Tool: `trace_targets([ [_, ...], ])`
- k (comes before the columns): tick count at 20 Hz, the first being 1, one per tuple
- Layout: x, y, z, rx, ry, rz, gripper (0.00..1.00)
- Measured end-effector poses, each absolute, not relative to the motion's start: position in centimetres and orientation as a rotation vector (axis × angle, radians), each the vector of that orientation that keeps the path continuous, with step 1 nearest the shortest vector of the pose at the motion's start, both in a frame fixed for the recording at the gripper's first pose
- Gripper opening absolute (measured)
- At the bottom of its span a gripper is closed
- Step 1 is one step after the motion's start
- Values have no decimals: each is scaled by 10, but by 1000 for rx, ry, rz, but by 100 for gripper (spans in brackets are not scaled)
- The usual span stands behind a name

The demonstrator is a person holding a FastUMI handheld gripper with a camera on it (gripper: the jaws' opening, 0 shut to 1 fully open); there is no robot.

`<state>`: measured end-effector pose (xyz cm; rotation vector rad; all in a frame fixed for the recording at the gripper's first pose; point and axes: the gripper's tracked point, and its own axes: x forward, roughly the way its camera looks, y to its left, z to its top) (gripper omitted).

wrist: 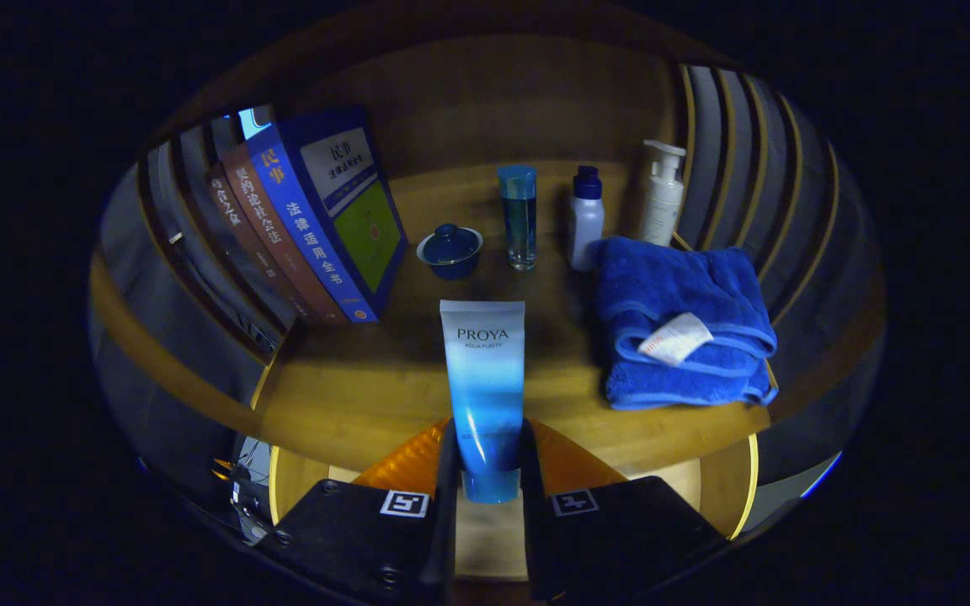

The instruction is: Pull open the drawer, take out the items inside it, and place them on the countertop above the cabinet.

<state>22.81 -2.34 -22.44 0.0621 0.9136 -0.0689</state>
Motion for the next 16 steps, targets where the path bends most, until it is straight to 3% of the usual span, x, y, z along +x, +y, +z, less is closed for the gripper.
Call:
trace_targets([
  [7, 252, -24, -253, 75, 949, -77, 39],
  [10, 255, -18, -251, 86, 921, -42, 46],
  [11, 257, -19, -247, 88, 903, -45, 53],
  [15, 252, -21, -231, 97, 871, -54, 100],
  [16, 248, -23, -228, 94, 868, -58, 100],
])
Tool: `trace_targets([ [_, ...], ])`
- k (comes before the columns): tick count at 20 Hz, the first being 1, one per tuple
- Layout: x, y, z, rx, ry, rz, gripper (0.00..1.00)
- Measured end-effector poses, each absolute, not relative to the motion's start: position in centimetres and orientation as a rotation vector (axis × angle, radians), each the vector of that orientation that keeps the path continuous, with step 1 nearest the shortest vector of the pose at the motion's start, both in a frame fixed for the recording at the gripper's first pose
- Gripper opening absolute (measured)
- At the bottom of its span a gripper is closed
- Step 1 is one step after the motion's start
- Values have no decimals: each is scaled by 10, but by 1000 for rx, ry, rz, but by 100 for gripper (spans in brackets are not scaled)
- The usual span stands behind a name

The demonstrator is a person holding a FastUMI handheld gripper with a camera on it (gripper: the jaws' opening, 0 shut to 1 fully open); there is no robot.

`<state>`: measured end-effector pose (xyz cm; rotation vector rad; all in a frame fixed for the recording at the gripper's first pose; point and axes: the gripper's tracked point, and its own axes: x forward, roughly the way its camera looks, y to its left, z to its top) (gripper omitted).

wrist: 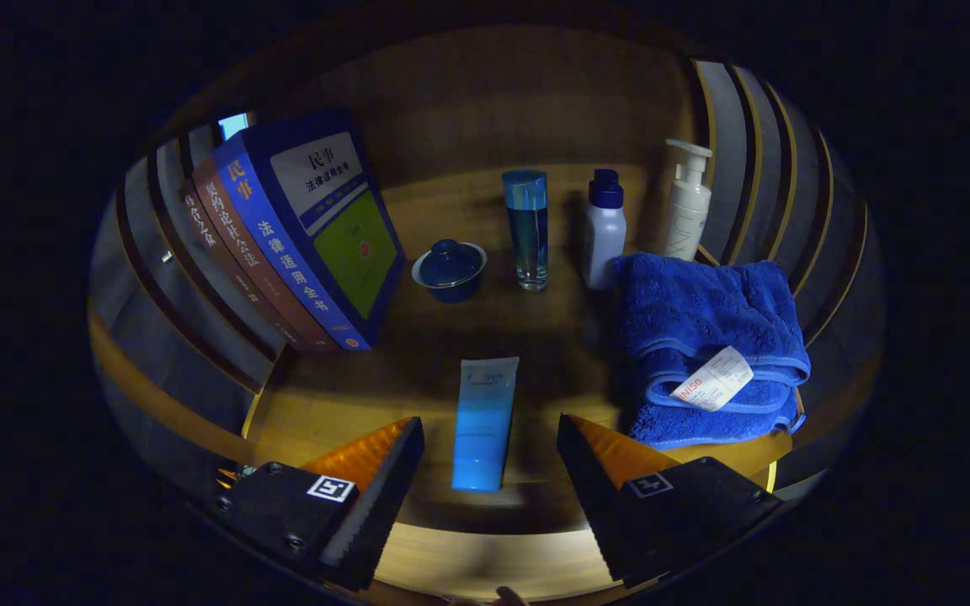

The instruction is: Pull open the drawer, take out the items inside it, and place them on the countertop above the cabinet.

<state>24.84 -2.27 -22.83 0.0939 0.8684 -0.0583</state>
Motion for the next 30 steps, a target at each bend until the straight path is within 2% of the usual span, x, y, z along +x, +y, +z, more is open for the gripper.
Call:
trace_targets([
  [6, 211, -15, -197, 81, 775, -51, 100],
  [17, 60, 16, -138, 90, 367, 12, 100],
  [24, -32, 17, -183, 46, 306, -8, 99],
  [30, -62, 2, -242, 35, 341, -64, 100],
])
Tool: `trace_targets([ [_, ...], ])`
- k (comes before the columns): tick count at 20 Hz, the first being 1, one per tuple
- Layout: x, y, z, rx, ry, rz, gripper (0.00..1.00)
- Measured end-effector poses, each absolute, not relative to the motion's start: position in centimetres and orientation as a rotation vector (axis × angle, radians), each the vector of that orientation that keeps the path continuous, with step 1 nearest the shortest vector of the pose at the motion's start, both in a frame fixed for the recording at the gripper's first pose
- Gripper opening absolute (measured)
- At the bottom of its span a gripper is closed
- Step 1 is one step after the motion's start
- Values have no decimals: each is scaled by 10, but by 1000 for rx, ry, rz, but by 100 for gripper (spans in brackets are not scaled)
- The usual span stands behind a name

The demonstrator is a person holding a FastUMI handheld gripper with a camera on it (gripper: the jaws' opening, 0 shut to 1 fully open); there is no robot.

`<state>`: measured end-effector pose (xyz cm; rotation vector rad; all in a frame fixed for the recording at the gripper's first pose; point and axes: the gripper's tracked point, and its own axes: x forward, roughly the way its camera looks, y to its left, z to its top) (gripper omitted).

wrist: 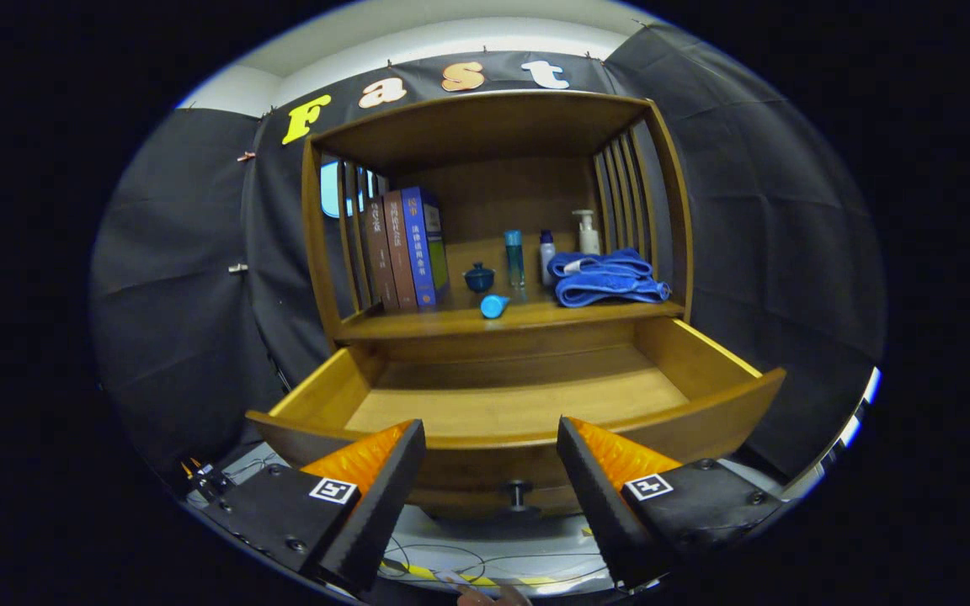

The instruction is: Pull open the drawer, take out the items inside it, and place them on the countertop above the cabinet.

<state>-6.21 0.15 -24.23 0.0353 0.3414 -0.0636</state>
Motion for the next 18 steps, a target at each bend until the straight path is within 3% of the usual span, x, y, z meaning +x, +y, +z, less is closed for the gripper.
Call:
trace_targets([
  [7, -62, 0, -285, 39, 346, -48, 100],
  [18, -43, -7, -291, 21, 330, -100, 99],
])
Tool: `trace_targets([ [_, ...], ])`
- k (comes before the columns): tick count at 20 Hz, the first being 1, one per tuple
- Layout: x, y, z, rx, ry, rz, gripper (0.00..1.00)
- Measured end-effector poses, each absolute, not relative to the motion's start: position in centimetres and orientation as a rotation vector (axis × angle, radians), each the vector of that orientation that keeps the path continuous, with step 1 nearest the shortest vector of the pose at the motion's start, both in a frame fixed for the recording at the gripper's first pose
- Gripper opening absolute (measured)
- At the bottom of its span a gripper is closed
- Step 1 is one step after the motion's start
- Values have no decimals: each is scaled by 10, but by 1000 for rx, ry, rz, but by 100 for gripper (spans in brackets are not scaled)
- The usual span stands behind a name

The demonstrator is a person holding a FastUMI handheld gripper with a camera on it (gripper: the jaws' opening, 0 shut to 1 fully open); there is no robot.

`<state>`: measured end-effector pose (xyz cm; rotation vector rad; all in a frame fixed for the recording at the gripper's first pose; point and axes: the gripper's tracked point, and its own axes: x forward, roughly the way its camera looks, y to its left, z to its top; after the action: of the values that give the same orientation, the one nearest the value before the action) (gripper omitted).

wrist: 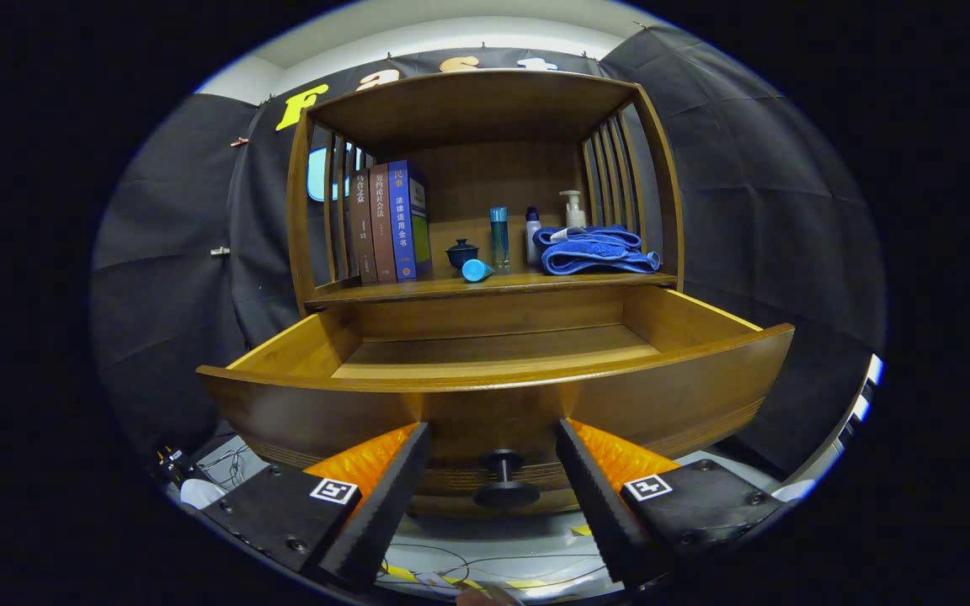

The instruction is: Pull open the drawer, take out the items inside it, and place them on the countertop above the cabinet.

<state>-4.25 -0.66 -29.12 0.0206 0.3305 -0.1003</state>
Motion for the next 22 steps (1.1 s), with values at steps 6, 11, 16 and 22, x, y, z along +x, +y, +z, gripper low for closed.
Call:
trace_targets([
  [6, 6, -10, -286, 29, 293, -101, 99],
  [11, 46, -14, -292, 26, 283, -100, 99],
  [16, 88, -19, -299, 18, 279, -99, 99],
  [22, 119, -21, -304, 13, 278, -100, 98],
])
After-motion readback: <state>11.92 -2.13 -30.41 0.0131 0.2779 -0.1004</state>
